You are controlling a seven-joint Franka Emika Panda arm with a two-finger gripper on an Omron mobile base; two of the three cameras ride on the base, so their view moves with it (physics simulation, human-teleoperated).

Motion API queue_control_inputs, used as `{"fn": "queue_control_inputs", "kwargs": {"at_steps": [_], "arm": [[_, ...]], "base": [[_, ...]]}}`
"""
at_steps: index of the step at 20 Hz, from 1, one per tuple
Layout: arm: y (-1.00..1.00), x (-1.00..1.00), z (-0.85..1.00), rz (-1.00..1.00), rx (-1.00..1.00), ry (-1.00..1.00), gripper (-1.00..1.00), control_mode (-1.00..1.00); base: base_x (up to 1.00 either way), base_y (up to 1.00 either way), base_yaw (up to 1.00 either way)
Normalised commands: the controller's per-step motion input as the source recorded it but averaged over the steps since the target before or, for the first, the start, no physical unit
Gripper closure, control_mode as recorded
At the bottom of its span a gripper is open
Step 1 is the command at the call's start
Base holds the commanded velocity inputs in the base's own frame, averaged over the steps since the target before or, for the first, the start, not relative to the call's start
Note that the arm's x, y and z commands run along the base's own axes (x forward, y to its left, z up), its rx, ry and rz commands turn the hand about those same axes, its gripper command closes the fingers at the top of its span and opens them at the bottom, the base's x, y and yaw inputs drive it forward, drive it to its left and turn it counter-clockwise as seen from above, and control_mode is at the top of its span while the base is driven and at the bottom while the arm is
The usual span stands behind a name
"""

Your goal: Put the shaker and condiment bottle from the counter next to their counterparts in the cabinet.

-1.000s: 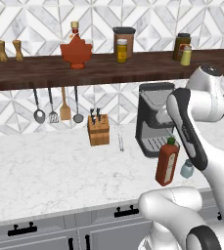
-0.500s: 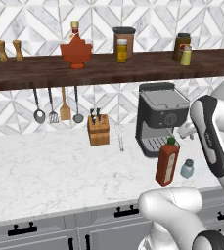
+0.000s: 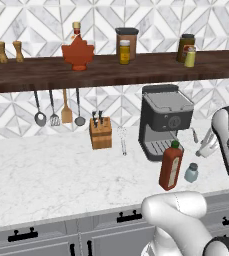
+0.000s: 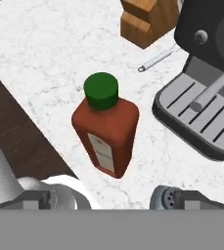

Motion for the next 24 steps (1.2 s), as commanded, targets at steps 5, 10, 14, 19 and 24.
{"fn": "queue_control_inputs", "kwargs": {"at_steps": [5,10,14,19,24], "arm": [[-0.29,0.00,-0.06,0.50,0.11,-0.18,-1.00,-1.00],[-0.03,0.17,-0.08,0.50,0.08,-0.17,-1.00,-1.00],[0.00,0.11,0.00,0.39,0.07,-0.17,-1.00,-1.00],[0.00,0.00,0.00,0.34,0.03,-0.14,-1.00,-1.00],[0.00,0.00,0.02,0.19,0.02,-0.06,-1.00,-1.00]], "base": [[0.00,0.00,0.00],[0.00,0.00,0.00],[0.00,0.00,0.00],[0.00,0.00,0.00],[0.00,0.00,0.00]]}}
